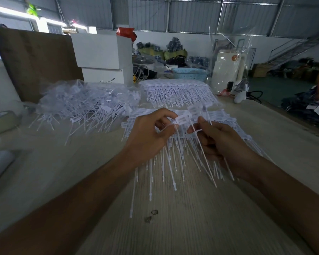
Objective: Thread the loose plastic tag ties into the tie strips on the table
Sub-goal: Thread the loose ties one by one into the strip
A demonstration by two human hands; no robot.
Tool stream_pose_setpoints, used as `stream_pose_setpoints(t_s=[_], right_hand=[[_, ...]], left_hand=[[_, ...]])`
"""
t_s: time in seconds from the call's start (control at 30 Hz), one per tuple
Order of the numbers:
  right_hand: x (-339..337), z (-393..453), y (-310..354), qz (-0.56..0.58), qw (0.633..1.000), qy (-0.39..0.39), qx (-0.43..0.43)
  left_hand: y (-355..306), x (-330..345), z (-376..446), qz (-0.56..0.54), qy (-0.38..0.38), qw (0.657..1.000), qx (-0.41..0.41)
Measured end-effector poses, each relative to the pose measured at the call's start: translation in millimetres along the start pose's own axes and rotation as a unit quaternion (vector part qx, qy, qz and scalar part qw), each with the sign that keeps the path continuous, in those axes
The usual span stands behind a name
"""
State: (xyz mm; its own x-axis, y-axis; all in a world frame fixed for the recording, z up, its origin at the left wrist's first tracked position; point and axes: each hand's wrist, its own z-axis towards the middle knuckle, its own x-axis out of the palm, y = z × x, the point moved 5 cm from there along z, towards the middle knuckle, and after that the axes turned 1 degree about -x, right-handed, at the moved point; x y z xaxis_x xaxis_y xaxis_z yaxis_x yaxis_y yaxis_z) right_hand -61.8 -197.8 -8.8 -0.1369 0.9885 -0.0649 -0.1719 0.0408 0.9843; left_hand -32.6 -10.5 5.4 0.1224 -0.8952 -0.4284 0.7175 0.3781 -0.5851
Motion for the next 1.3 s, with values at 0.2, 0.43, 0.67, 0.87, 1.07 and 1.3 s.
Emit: stream_pose_setpoints(t_s=[0.2, 0.43, 0.67, 0.87, 1.07, 1.3], right_hand=[[9.0, -3.2, -0.4, -0.073, 0.996, 0.050, -0.006], [11.5, -5.5, 3.6, -0.122, 0.992, 0.040, -0.005], [12.5, -7.5, 1.7, -0.121, 0.991, 0.058, 0.008], [14.0, -7.9, 3.6, -0.159, 0.984, 0.079, 0.001], [0.2, -2.5, -2.1, -0.058, 0.998, -0.031, 0.022], [-2.7, 1.1, -6.1, 0.035, 0.997, -0.072, -0.008]], left_hand=[[-6.5, -2.8, -0.9, 0.013, -0.018, 1.000, 0.005], [-7.9, -3.0, -1.1, 0.018, -0.013, 1.000, -0.012], [-12.8, -2.8, -0.3, 0.144, 0.028, 0.989, 0.030], [-16.5, -3.5, -4.6, 0.277, 0.069, 0.953, 0.105], [-15.5, -4.6, -0.8, 0.145, 0.015, 0.988, 0.057], [-20.2, 1.0, -3.4, 0.098, 0.010, 0.994, 0.046]])
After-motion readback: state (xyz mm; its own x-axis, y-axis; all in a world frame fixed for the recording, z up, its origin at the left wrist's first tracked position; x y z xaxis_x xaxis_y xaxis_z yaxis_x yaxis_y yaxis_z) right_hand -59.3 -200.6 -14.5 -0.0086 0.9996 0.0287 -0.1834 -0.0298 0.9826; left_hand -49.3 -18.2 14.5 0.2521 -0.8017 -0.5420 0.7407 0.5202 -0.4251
